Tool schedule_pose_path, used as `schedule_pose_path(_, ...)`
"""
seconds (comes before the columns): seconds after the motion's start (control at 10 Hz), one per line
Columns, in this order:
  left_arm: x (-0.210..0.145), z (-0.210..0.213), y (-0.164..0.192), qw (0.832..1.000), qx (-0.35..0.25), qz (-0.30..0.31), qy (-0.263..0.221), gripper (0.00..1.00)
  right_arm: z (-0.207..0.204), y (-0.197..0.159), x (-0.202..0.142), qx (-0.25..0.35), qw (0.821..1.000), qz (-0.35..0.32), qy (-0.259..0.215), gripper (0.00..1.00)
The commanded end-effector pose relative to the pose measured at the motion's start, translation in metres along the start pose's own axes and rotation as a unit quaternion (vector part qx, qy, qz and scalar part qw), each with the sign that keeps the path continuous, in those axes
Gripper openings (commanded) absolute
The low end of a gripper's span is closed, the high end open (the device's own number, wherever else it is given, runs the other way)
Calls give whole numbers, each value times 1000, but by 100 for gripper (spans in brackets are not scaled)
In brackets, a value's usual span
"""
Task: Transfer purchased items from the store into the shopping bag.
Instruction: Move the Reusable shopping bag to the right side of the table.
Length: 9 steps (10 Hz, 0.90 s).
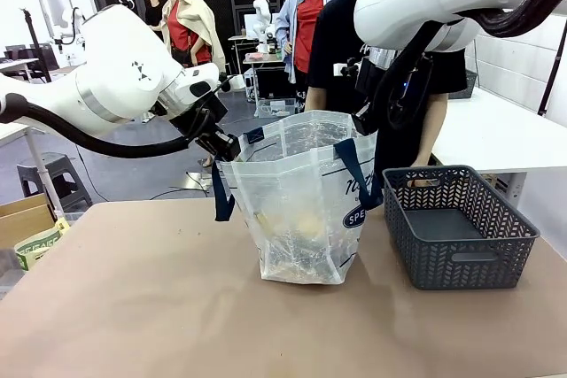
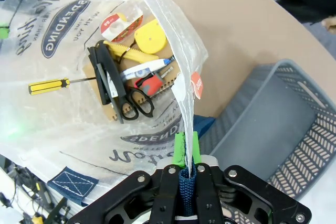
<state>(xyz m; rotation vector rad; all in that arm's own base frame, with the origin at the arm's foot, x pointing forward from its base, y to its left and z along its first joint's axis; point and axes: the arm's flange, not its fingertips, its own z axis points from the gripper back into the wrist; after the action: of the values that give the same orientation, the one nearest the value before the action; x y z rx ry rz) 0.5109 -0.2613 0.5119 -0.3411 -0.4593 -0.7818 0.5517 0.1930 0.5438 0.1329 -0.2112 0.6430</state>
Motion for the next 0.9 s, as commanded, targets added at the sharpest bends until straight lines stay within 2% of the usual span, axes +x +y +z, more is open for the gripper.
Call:
schedule_pose_path(0.0,1,2,1,1000,3,-1,-3,0,1,-1,0,-1,1000,0,-2,0)
schedule_pose_path(0.8,1,2,1,1000,3,-1,-3,0,1,-1,0,-1,1000,0,-2,0)
